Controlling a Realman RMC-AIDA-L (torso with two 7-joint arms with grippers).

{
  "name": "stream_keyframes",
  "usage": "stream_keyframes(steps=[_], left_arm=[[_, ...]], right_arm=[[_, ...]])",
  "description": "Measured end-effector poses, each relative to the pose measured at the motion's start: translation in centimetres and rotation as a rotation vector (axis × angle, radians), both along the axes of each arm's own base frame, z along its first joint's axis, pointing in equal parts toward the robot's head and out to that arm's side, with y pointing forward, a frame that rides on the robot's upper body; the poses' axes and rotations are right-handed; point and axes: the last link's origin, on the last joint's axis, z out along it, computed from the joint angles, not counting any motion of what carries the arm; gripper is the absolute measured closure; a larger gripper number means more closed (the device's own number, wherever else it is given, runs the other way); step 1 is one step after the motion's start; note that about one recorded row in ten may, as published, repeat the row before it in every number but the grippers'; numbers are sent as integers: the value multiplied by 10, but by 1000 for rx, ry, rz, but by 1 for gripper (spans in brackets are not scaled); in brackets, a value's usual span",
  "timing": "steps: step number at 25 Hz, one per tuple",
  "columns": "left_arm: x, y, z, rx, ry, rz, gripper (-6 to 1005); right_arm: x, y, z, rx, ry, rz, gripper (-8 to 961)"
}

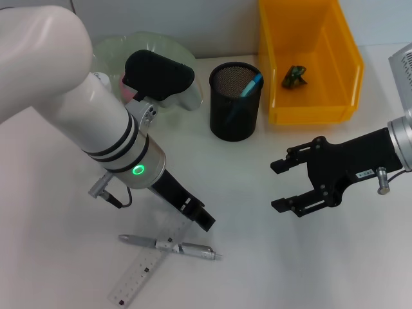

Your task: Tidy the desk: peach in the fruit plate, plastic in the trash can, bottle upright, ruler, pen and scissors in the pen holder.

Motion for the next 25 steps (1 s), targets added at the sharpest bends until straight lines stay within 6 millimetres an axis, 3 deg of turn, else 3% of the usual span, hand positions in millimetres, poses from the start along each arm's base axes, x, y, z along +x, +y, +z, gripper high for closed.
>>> stream_keyframes(steps=[13,19,25], left_arm=[[-2,-1,-1,-3,8,-9,302],[-3,-1,-1,-2,11,-11,409],[-4,-1,-1,-1,13,-12,428]], right_arm=[[0,1,0,3,0,0,216],[0,1,0,4,0,0,216],[-1,1,0,5,1,-2,216]])
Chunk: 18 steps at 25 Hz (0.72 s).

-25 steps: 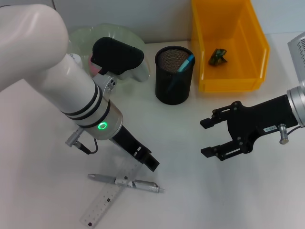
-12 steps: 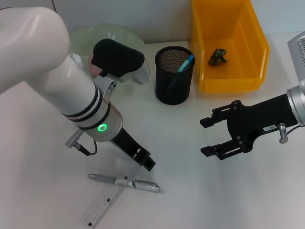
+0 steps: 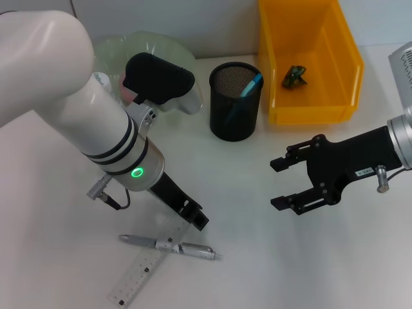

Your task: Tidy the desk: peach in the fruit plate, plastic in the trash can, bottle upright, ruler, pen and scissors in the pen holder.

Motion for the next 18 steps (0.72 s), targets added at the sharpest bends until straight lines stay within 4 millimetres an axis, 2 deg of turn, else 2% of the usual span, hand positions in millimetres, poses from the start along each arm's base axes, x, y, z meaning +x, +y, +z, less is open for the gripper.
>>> stream_keyframes(steps=[18], left_arm=[[-1,-1,-1,-2,5,-9,485]], right_arm=[[-1,2,0,6,-1,-7,217]])
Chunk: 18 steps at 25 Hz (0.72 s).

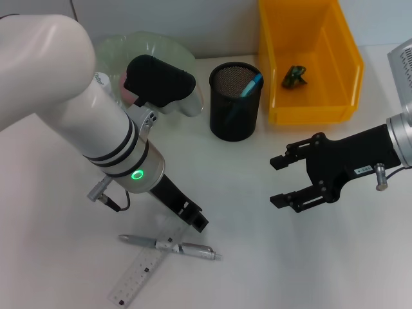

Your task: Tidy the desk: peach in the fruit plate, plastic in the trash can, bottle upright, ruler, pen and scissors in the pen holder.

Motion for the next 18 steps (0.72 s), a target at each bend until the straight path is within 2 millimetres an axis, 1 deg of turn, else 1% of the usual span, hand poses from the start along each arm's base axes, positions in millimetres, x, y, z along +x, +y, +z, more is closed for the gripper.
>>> stream_keyframes(steps=[17,18], left_arm=[[-1,1,1,7,16,-14,538],[-1,1,1,7,16,-14,582]], right_arm=[[0,0,0,0,0,-3,217],[0,0,0,0,1,-3,217]])
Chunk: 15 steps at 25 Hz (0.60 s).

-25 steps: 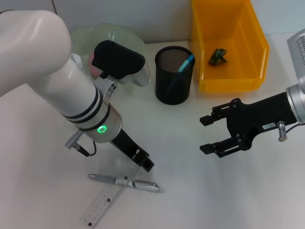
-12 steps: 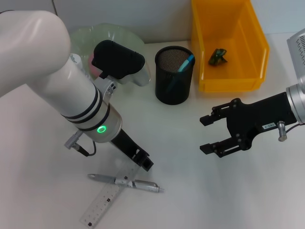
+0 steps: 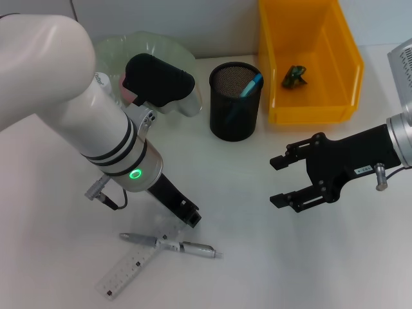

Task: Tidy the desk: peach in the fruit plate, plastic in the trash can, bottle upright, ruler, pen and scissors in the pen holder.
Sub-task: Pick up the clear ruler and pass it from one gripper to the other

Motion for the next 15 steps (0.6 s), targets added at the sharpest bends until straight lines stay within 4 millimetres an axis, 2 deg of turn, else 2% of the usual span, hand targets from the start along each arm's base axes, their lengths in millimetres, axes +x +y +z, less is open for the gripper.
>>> stream_keyframes(steps=[1,8,12,15], left_arm=[[0,0,0,-3,1,-1,625],[8,-5,4,-24,-10,-16,625],[14,-7,14,-29,-37,-18,625],[18,-3,28,-24,-93,-4,625]], right_arm=[[0,0,0,0,0,0,217],[0,0,0,0,0,-2,218],[0,0,3,3,-4,-6,218],[2,0,5,11,-3,-9,219]])
